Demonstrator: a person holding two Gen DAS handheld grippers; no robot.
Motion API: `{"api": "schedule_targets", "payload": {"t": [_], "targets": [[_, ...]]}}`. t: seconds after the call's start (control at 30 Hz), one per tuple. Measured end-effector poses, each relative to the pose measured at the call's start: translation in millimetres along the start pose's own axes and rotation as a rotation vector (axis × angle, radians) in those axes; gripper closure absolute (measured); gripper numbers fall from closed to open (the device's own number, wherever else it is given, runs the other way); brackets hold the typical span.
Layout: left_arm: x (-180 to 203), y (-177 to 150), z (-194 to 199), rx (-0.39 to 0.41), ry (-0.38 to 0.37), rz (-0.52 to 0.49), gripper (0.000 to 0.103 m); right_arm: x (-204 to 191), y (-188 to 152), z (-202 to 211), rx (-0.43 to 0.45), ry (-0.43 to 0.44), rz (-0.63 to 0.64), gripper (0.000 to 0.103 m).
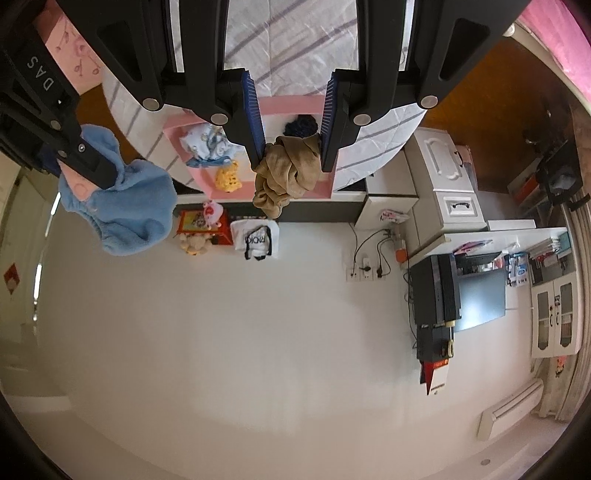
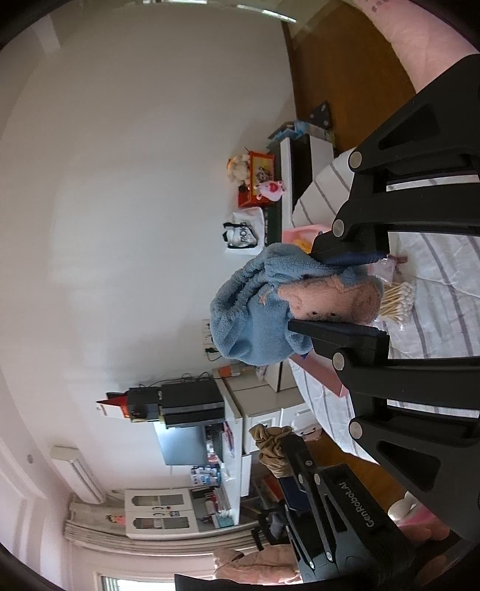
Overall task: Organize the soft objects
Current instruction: 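Carry the scrunchie with left tool while right tool carries the hat over the pink tray, then lower both items into the pink tray and open both tools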
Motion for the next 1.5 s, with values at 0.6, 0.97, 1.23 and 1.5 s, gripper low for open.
{"api": "schedule_targets", "payload": {"t": [0.6, 0.97, 1.23, 1.5], "targets": [[-22, 48, -241, -0.243, 0.046, 0.023, 0.077, 16, -17, -172, -0.205, 0.008, 0.004, 0.080], [-24, 82, -423, -0.409, 0.064, 0.042, 0.077, 27, -34, -269, -0.363, 0.020, 0.010, 0.080], [-38, 76, -550, -0.553, 0.042, 0.069, 0.078, 42, -67, -330, -0.494, 0.041, -0.032, 0.080], [-38, 71, -632, -0.602, 0.042, 0.079, 0.078, 40, -86, -342, -0.562, 0.085, 0.001, 0.079]]}}
Point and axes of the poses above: each gripper's, at about its wrist camera, not at the fingertips, and z roughly against the way its jaws point, x to its right, y to its top, the point moved 6 cm from there along -z, roughly the way its jaws point, and after that the axes turned 13 degrees about x, right-handed, at the moved point
